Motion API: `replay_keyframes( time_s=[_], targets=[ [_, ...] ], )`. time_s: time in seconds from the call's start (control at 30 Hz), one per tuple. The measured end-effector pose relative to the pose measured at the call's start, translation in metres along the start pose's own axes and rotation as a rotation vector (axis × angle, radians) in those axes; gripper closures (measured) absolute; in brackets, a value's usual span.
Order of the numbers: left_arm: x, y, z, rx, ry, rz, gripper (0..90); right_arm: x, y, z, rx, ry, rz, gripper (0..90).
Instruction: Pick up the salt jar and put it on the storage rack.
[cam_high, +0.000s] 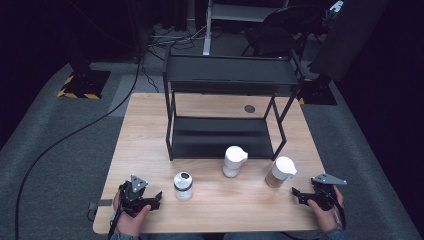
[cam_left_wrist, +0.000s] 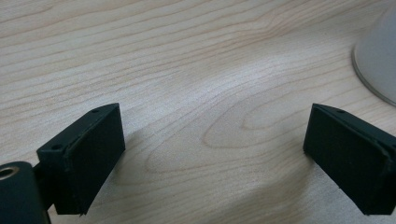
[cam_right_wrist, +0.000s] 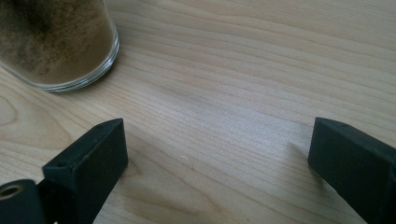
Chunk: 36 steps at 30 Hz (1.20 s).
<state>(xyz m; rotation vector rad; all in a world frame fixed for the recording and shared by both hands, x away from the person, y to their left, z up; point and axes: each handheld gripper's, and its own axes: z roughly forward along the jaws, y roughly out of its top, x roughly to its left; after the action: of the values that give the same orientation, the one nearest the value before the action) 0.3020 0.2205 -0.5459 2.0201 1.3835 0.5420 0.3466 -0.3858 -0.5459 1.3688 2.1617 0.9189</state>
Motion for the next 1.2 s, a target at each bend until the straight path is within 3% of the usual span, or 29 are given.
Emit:
replay_keyframes(
  time_s=[0.57,0.7,1.2],
  targets=[
    [-0.003,0.002,0.0,0.013,-0.003,-0.009,3.1,0.0,0.0,0.0,0.001,-0.002,0.001,4.4],
    [-0.005,0.006,-0.004,-0.003,-0.032,-0.027,5.1,0.0,0.0,0.0,0.001,-0.002,0.001,4.4],
    [-0.016,0.025,-0.023,-0.034,-0.039,-0.007,5.6,0.0,0.0,0.0,0.001,-0.001,0.001,4.4]
  ],
)
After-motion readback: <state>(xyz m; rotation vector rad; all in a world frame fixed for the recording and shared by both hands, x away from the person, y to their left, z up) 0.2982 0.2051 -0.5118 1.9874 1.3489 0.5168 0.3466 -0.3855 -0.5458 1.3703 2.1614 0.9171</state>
